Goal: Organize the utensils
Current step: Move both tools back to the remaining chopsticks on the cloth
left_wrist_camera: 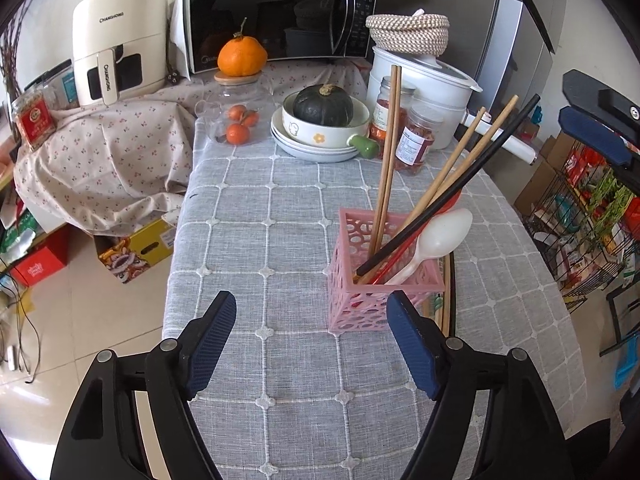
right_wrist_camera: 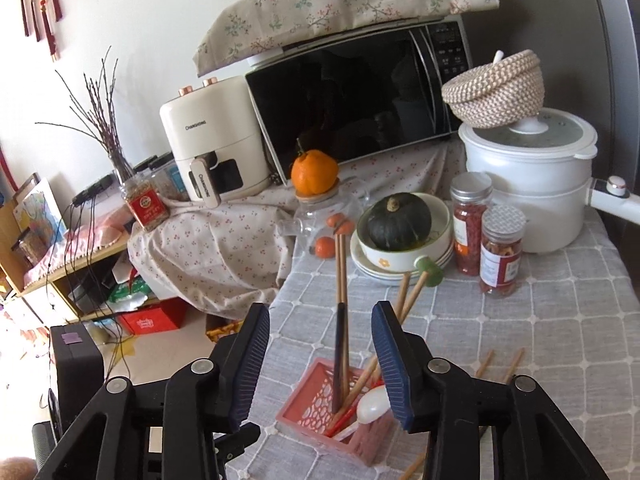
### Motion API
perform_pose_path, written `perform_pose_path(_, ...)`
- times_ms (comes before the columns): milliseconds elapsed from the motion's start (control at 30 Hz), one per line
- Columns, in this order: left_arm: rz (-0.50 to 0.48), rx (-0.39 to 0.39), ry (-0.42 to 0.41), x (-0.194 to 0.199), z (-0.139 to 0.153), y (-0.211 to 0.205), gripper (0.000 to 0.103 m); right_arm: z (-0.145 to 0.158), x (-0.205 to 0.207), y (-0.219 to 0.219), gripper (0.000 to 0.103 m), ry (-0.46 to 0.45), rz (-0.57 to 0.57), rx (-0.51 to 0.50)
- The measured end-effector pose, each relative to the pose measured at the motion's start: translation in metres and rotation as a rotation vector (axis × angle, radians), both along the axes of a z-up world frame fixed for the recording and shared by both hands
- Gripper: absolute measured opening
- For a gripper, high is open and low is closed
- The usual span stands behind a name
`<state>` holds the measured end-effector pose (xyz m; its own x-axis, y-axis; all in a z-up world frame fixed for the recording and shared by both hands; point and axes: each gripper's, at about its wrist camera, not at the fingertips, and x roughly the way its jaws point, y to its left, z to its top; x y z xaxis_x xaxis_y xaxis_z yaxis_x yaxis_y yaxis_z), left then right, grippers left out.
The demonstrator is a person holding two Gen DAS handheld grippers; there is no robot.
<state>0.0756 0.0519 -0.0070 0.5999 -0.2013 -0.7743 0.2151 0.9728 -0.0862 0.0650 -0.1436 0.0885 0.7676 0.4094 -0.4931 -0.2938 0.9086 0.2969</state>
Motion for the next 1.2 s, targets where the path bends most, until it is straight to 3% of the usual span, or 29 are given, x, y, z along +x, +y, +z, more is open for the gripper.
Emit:
perform_pose_path(267,-0.037,-0.021,-0.017,-0.007,-0.011,-0.021,0.084,-0.002,-0.018,-0.050,0.071,0.000,-0.066,-0.026)
perform_pose_path(533,-0.066,-0.018,-0.032,-0.013,-0.037,-0.045,0.085,-0.055,-0.011,-0.082,0.082,0.120,-0.166,-0.093)
perform_pose_path(833,-0.119,0.027,0.000,-0.015,-0.060,-0.059,0.085,-0.143,0.021,-0.092,0.083,0.345,-0.205,-0.170)
perform_pose_path(1200,-0.127,0.053,0.036,-0.013,-0.067,-0.056,0.085,-0.194,0.056,-0.078,0.083,0.451,-0.233,-0.274)
